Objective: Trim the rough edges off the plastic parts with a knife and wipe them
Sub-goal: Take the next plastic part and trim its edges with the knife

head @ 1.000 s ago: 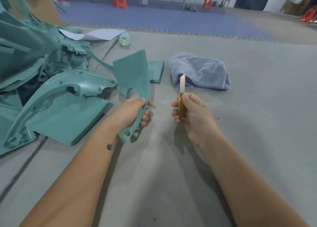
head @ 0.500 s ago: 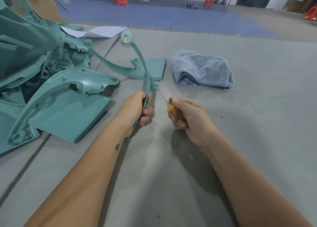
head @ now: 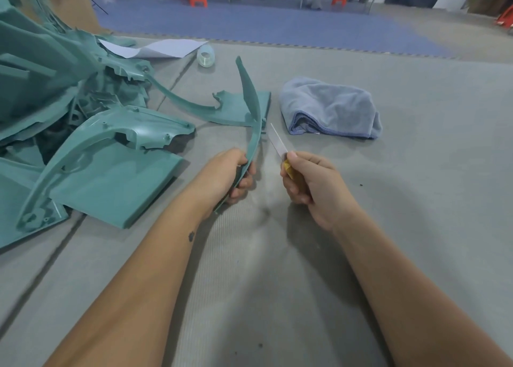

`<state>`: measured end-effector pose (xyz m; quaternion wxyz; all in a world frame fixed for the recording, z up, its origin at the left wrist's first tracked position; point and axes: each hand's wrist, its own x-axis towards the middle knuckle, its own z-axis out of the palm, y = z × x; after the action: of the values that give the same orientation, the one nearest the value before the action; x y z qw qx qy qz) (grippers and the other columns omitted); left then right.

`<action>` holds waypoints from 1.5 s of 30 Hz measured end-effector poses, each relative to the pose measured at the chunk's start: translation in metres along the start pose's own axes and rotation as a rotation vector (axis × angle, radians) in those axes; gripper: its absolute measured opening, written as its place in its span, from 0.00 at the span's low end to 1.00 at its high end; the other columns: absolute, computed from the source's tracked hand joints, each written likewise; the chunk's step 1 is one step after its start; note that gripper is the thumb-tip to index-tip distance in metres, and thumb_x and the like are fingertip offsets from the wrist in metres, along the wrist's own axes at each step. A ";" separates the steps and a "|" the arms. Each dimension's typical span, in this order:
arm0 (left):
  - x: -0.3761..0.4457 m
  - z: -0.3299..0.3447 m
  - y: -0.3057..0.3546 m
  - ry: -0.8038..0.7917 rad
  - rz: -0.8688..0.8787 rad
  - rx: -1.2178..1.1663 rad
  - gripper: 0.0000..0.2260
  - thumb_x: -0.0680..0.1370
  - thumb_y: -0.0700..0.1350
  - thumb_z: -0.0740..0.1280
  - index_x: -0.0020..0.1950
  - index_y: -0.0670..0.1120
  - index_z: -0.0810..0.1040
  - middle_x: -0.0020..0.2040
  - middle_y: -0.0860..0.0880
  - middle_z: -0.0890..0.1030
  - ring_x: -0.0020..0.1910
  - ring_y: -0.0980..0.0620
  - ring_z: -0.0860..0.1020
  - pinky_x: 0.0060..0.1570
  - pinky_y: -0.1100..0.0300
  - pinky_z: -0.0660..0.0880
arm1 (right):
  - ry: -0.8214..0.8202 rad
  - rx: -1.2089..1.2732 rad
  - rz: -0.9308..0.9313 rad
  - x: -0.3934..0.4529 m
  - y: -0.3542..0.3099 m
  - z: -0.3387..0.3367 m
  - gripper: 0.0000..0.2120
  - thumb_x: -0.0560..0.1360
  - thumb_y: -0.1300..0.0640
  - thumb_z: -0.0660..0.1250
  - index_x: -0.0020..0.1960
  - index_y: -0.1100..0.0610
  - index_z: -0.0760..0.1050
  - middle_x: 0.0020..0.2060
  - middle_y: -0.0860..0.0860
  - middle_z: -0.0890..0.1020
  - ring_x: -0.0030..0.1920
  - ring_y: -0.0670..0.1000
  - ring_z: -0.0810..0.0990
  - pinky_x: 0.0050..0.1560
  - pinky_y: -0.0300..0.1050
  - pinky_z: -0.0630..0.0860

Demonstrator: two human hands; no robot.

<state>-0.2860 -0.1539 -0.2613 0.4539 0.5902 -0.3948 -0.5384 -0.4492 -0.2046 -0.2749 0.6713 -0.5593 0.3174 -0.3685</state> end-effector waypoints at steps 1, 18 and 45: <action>-0.001 -0.002 0.000 -0.014 0.020 0.014 0.12 0.79 0.42 0.51 0.39 0.44 0.69 0.28 0.48 0.66 0.21 0.54 0.62 0.23 0.63 0.56 | 0.002 0.004 -0.006 0.000 0.000 0.000 0.16 0.82 0.57 0.59 0.36 0.60 0.72 0.22 0.53 0.67 0.20 0.46 0.60 0.22 0.35 0.53; 0.004 -0.003 -0.012 0.299 0.321 0.359 0.16 0.79 0.43 0.57 0.31 0.46 0.71 0.23 0.56 0.66 0.23 0.58 0.62 0.30 0.58 0.58 | -0.048 -0.247 -0.065 0.000 0.004 0.005 0.18 0.83 0.58 0.57 0.34 0.59 0.69 0.21 0.46 0.66 0.22 0.43 0.62 0.23 0.31 0.59; -0.003 -0.018 -0.013 0.154 0.437 0.694 0.14 0.75 0.52 0.57 0.33 0.46 0.71 0.25 0.55 0.67 0.26 0.57 0.64 0.32 0.57 0.61 | 0.265 -0.219 -0.070 0.025 -0.005 -0.033 0.19 0.82 0.56 0.61 0.32 0.54 0.70 0.21 0.45 0.68 0.22 0.42 0.62 0.22 0.32 0.59</action>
<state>-0.2683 -0.1455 -0.2731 0.3600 0.6489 -0.6337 -0.2186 -0.4642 -0.2438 -0.2763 0.5456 -0.5864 0.4216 -0.4251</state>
